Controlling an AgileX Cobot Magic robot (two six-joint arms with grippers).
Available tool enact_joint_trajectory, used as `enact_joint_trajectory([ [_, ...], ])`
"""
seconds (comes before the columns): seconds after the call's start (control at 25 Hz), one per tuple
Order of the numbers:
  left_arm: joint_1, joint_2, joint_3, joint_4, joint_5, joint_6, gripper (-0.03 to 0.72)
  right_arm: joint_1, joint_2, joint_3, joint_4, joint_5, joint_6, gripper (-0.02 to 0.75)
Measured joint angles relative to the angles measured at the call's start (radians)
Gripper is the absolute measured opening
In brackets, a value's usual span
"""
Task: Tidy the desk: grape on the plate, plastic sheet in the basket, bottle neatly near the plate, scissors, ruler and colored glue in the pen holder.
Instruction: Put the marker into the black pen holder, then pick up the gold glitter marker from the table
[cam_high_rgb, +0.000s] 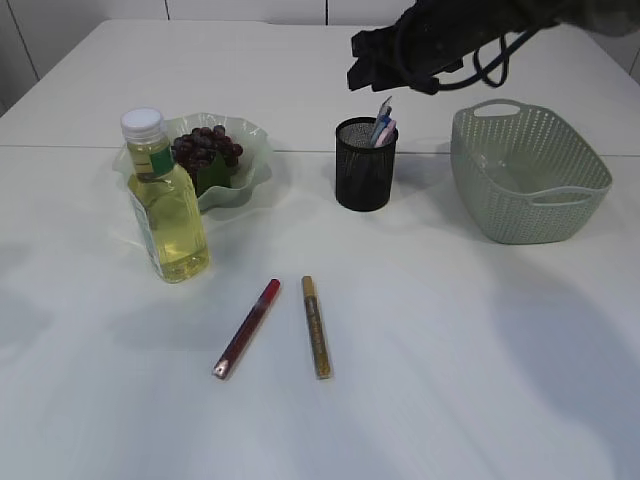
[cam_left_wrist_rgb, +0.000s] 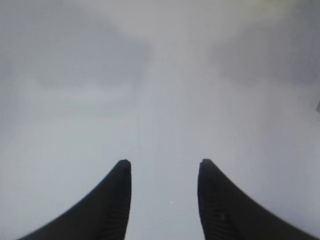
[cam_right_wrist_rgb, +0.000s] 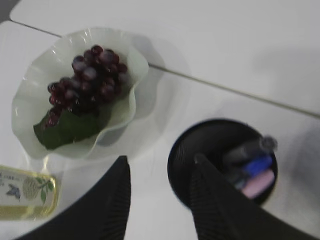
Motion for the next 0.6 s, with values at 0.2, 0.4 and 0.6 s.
enact_joint_trajectory([
  [0.2, 0.000, 0.000, 0.000, -0.002, -0.021, 0.000, 0.319, 0.057, -0.124, 0.000, -0.306, 0.270, 0.347, 0.325],
  [0.4, 0.000, 0.000, 0.000, -0.004, -0.037, 0.000, 0.317, 0.215, -0.182, -0.001, -0.498, 0.394, 0.562, 0.325],
  [0.6, 0.000, 0.000, 0.000, -0.013, -0.041, 0.000, 0.317, 0.376, -0.164, -0.001, -0.614, 0.457, 0.692, 0.326],
])
